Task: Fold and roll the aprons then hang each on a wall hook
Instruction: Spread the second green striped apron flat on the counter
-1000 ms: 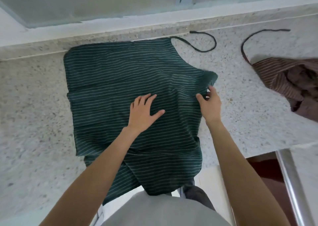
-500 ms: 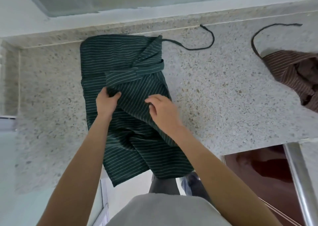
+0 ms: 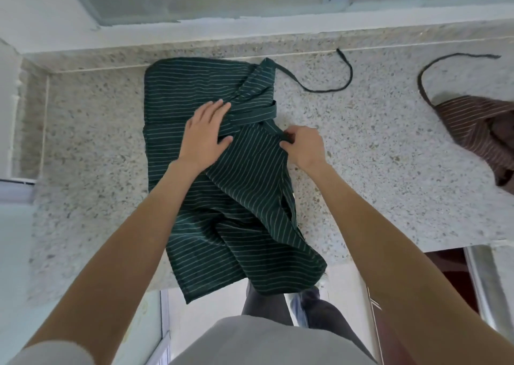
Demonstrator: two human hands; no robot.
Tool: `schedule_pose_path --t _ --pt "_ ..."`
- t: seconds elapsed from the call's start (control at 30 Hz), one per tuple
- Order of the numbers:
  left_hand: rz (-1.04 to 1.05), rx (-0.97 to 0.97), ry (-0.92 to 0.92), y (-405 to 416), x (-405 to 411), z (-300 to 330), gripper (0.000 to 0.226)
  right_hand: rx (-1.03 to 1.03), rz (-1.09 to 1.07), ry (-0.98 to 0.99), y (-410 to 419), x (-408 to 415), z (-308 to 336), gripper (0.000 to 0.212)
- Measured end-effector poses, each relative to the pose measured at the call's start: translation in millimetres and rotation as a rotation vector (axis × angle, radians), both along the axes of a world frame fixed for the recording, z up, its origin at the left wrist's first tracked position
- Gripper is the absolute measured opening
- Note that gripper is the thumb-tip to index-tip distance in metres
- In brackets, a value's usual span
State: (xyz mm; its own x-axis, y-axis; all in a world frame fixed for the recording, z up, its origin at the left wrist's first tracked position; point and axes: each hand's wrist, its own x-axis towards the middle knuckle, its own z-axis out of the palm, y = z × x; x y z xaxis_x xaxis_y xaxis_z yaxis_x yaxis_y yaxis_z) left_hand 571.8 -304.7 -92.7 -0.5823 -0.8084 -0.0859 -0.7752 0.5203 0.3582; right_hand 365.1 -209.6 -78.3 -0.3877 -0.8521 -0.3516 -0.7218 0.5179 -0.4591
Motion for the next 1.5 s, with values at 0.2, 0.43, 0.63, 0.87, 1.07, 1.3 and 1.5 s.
schedule_pose_path --t 0.2,0.43,0.63,0.87,1.07,1.3,1.5 --pt "-0.052 0.176 0.081 -20.9 -35.7 22.0 0.028 -0.335 -0.195 -0.226 26.3 -20.9 39.5 0.008" --pt "-0.085 0.090 0.425 -17.1 -138.5 95.2 0.020 -0.644 -0.552 -0.328 84.0 -95.9 75.9 0.009" --pt "-0.110 0.170 0.583 26.7 -254.0 101.9 0.020 -0.903 -0.605 -0.046 146.7 -153.0 81.2 0.033" --pt "-0.239 0.364 0.320 87.7 -315.1 36.9 0.073 -0.508 -0.681 0.117 225.2 -209.8 3.6 0.078" --pt "-0.302 0.177 -0.168 109.1 -316.9 -10.0 0.083 -0.385 -0.234 0.261 225.2 -232.3 -29.3 0.051" --pt "-0.335 0.277 -0.436 130.0 -323.4 -43.5 0.108 0.058 0.262 0.219 217.0 -244.3 -65.1 0.079" --pt "-0.318 0.300 0.110 141.1 -312.8 -27.8 0.057 0.129 0.226 0.268 219.5 -259.0 -55.9 0.076"
